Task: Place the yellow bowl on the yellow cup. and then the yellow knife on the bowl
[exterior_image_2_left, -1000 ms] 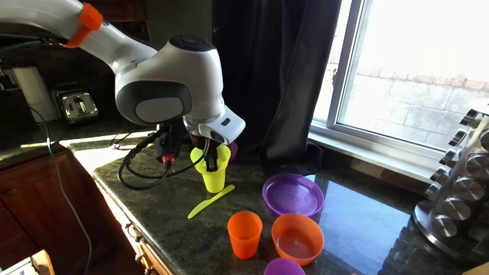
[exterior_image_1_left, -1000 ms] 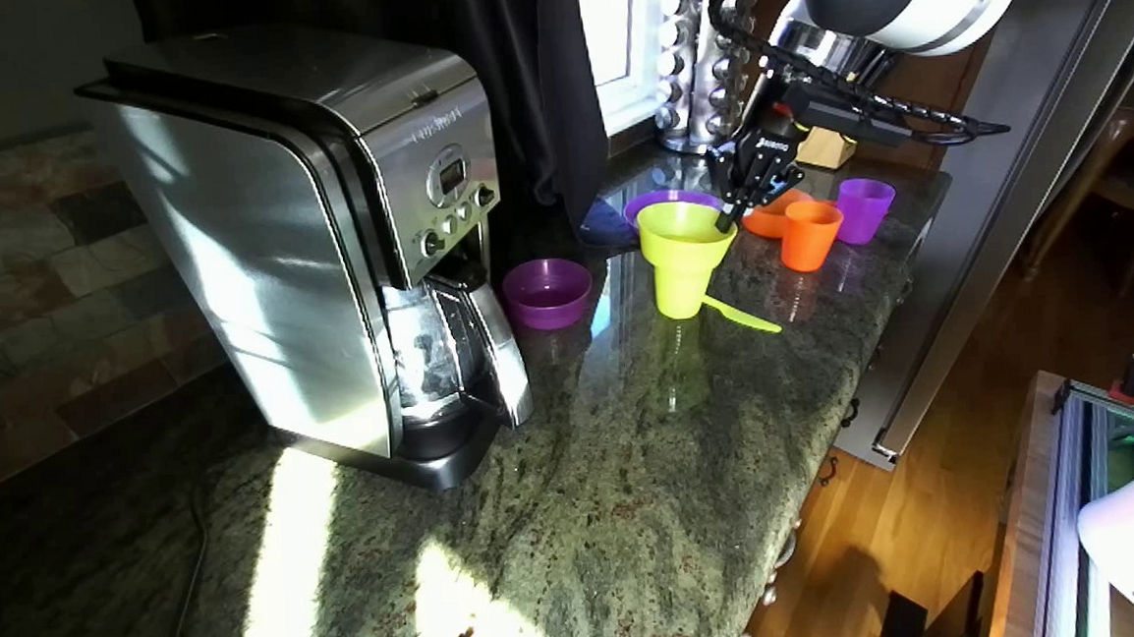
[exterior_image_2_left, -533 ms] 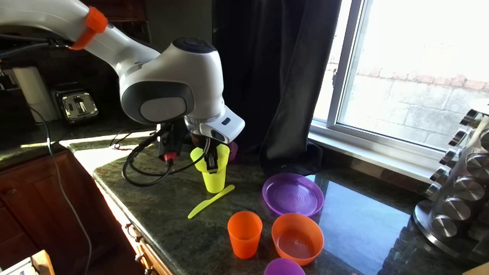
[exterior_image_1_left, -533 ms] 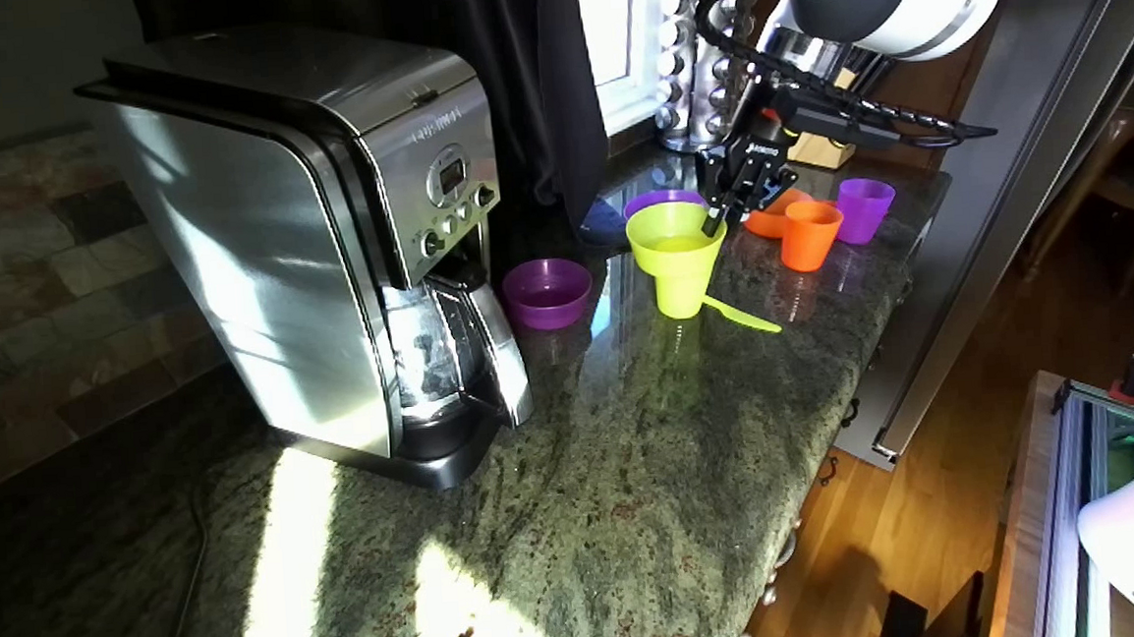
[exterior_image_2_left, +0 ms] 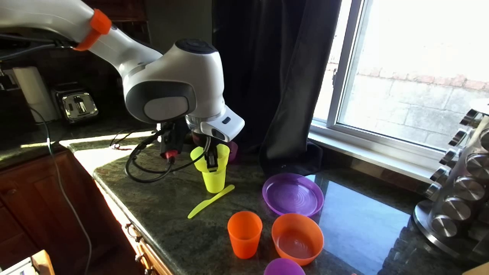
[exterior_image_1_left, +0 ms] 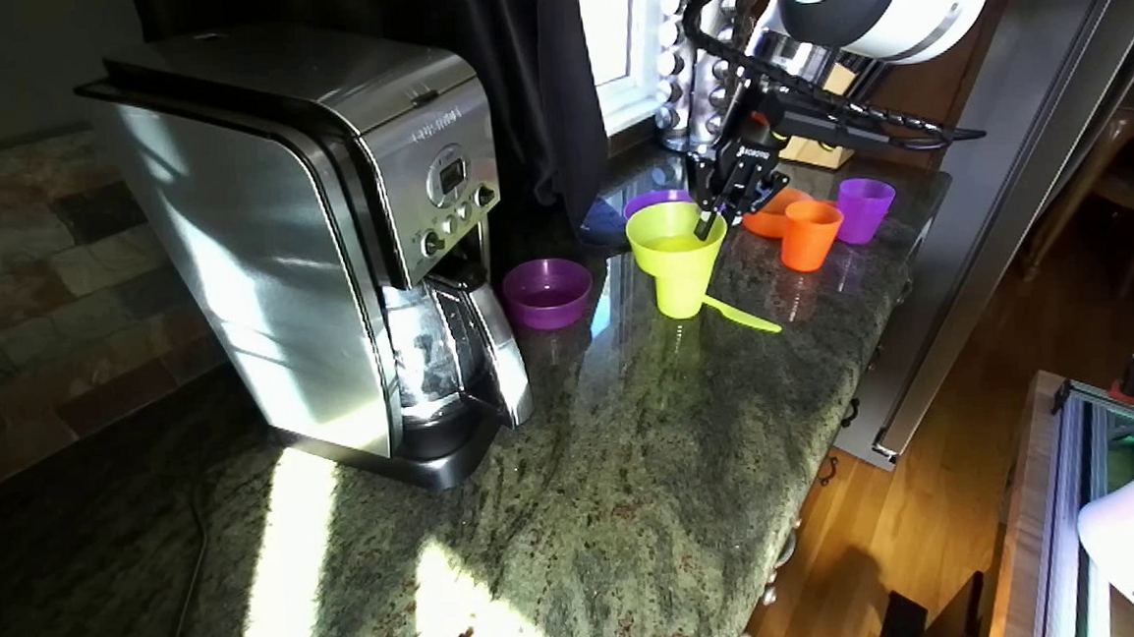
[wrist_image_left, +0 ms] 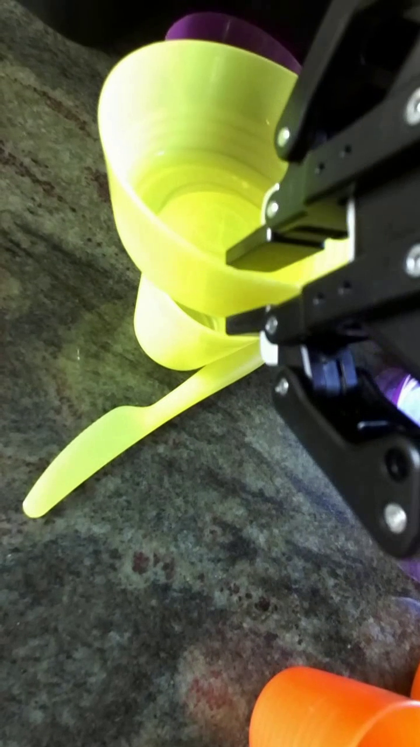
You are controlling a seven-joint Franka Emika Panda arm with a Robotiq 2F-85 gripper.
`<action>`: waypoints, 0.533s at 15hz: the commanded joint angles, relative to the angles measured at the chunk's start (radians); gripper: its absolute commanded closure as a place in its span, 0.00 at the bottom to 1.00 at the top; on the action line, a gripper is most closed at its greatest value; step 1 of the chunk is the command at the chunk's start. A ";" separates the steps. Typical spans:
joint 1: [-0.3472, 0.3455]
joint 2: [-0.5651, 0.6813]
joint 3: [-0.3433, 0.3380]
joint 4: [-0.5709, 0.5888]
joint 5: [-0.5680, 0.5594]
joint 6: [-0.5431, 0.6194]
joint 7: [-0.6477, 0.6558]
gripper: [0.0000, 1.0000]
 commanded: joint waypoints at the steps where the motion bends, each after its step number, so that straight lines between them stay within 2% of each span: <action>1: 0.006 0.021 0.009 0.012 0.018 0.016 0.020 1.00; 8: 0.003 0.008 0.010 0.003 0.018 0.023 0.033 0.99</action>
